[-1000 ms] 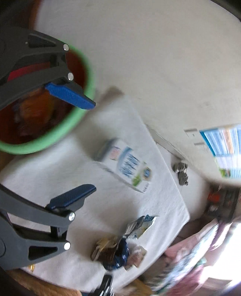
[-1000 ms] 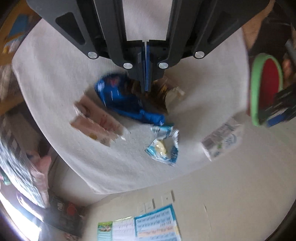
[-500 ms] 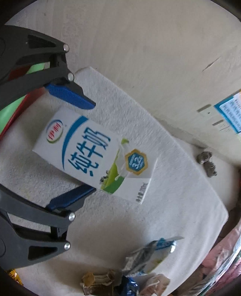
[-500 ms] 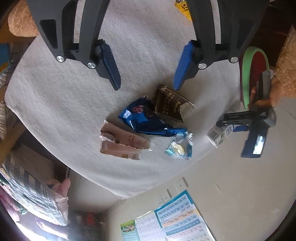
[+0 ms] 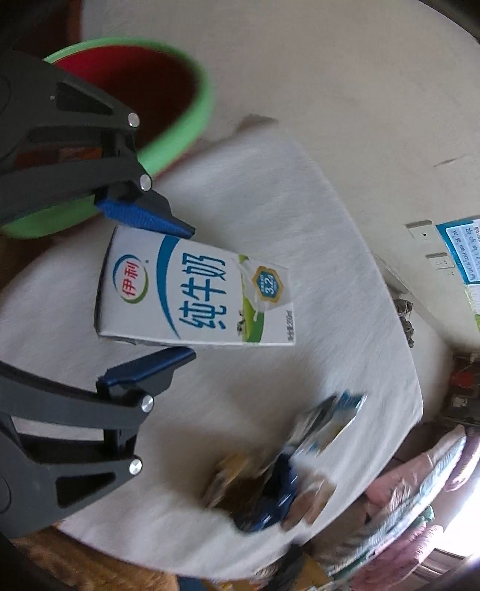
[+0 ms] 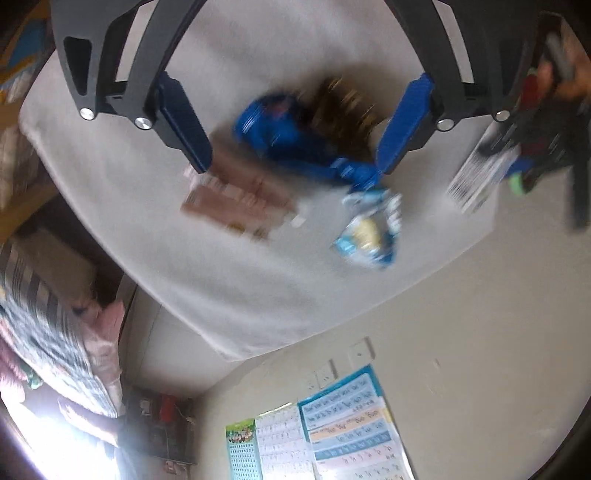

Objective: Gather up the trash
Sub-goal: 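Grasp the white milk carton with the left gripper while the right grasps the juice box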

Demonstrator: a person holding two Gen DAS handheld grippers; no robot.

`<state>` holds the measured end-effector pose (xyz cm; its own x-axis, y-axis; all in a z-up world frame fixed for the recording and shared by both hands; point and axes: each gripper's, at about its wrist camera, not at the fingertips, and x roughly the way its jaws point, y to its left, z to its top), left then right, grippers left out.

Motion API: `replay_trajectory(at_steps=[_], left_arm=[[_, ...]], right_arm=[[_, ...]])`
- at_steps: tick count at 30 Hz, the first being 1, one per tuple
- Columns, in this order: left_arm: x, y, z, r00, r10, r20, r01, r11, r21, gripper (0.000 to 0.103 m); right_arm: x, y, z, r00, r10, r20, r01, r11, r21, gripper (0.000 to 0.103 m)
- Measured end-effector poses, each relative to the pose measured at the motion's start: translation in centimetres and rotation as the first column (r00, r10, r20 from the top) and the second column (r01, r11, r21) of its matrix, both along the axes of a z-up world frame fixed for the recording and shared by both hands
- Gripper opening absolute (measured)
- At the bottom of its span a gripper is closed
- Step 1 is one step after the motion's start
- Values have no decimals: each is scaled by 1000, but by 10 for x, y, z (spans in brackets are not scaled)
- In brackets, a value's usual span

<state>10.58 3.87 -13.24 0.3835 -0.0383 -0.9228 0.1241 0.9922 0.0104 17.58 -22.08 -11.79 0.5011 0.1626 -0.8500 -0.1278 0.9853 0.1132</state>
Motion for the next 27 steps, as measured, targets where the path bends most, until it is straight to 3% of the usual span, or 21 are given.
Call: replay_trajectory(at_steps=[4,7,11,12,13,14,18,19,21,23,24,27], left_arm=[[-30,-1,-7,999,13,-31,-14,999,-40,58],[-41,-5,-17,999,19,-50,-20,999,-34,58],[-48,-7,-22,997,30,-68,-33,998,-54,59],[-47,-9,-21,998,23,-60,-26,998,-53,64],[-46,-10,-17,999,13,-45,-16,998,-53,67],[-45,-11,-15,999,8,-35,-10,999,-53,70],[-38,-16,-14,1000,-5,-27,4,999,-47,71],[-38,-16,-17,999,-7,-32,5,999,-42,71],[-35,-16,-23,999,-4,-53,3,999,-33,71],[-33,-18,-26,998,-1,-64,-1,999,-38,71],[-31,-20,-28,998,-1,-68,-2,999,-40,71],[-32,-24,-30,998,-10,-69,7,1000,-30,68]], right_arm=[[38,-7,-20,991,67,-114,-79,991,-108,90],[55,1,-41,969,141,-205,-188,955,-229,90],[59,4,-56,948,186,-258,-245,945,-218,87],[60,2,-56,948,184,-260,-235,954,-184,78],[59,0,-55,947,185,-262,-227,963,-142,61],[59,-1,-54,947,186,-262,-221,969,-109,55],[50,3,-49,953,190,-235,-229,961,-154,45],[48,3,-49,954,189,-233,-229,960,-161,33],[44,2,-50,955,182,-234,-222,962,-160,34],[42,-4,-53,961,156,-227,-199,964,-178,49],[39,0,-53,963,147,-228,-189,966,-176,63],[37,-9,-59,959,124,-254,-151,984,-90,62]])
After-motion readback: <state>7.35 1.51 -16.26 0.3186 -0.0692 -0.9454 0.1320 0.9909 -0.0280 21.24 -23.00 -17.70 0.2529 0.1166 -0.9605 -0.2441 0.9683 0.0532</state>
